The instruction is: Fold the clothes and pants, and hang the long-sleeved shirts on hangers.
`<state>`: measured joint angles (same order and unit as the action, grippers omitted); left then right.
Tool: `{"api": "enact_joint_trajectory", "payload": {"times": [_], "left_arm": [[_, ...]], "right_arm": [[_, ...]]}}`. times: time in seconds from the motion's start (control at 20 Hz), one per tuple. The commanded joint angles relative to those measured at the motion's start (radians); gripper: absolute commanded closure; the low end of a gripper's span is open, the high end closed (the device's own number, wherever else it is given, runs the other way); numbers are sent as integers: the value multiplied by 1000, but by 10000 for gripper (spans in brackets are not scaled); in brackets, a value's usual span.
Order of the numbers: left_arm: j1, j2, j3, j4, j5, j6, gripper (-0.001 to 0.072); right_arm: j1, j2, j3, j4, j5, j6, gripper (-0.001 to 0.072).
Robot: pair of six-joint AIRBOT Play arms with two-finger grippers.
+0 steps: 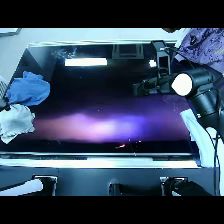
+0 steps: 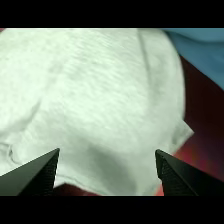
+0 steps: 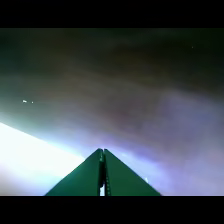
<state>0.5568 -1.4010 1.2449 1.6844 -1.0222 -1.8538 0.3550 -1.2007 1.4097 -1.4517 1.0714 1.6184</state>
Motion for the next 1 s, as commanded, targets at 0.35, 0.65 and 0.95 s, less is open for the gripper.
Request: {"api": "enact_joint_trajectory", "payload": {"times": [0.35,0.65,0.95], "left_arm": [[57,-186,-28,-6,75,-9,694],[-35,8,-29,-77,-57,-11,692],[-438,272,-38,-266,-59,-80,692]], "right_arm": [[1,0,1,11,15,1,681],[1,0,1,26,34,2,681],[1,0,1,14,106,35,681]]}}
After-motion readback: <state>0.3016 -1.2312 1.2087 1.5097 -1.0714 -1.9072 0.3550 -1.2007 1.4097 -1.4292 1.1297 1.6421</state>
